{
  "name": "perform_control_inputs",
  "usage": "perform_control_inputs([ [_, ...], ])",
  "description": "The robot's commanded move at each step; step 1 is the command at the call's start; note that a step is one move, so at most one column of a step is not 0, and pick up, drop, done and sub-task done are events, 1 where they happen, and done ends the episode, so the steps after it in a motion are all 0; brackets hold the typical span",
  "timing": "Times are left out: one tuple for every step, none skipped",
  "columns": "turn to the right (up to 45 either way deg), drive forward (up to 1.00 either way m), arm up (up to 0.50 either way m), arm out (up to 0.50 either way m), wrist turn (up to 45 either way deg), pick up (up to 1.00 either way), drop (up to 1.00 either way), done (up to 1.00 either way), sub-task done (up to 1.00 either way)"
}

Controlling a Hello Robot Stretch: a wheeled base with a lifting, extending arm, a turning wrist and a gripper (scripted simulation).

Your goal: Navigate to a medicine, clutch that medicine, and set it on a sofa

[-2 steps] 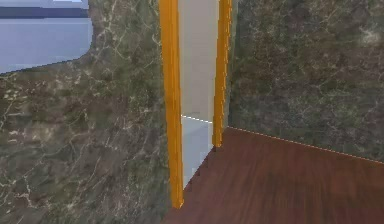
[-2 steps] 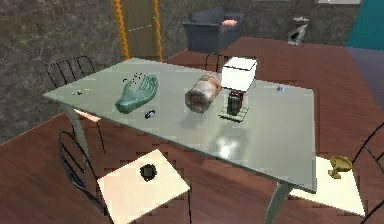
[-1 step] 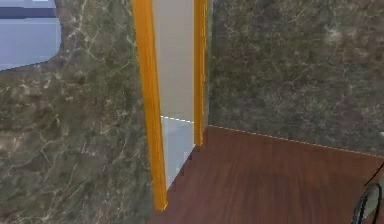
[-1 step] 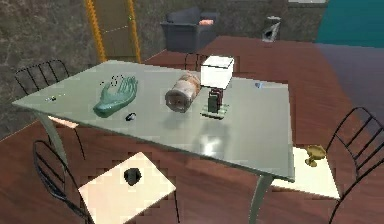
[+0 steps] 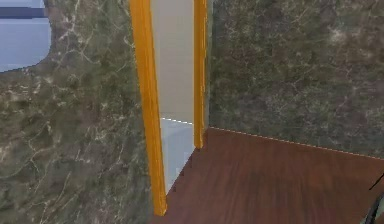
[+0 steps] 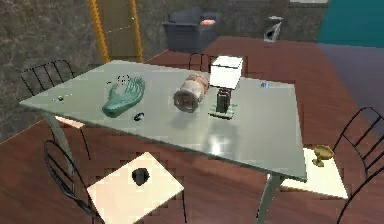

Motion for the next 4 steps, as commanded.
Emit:
perform_control_inputs([
  [18.0, 0.00, 0.00, 0.00, 0.0, 0.00, 0.00, 0.00, 0.00],
  [0.0, 0.30, 0.00, 0.00, 0.0, 0.00, 0.00, 0.00, 0.00],
  [-15.0, 0.00, 0.00, 0.00, 0.0, 0.00, 0.00, 0.00, 0.00],
  [0.0, 0.90, 0.00, 0.00, 0.0, 0.00, 0.00, 0.00, 0.00],
])
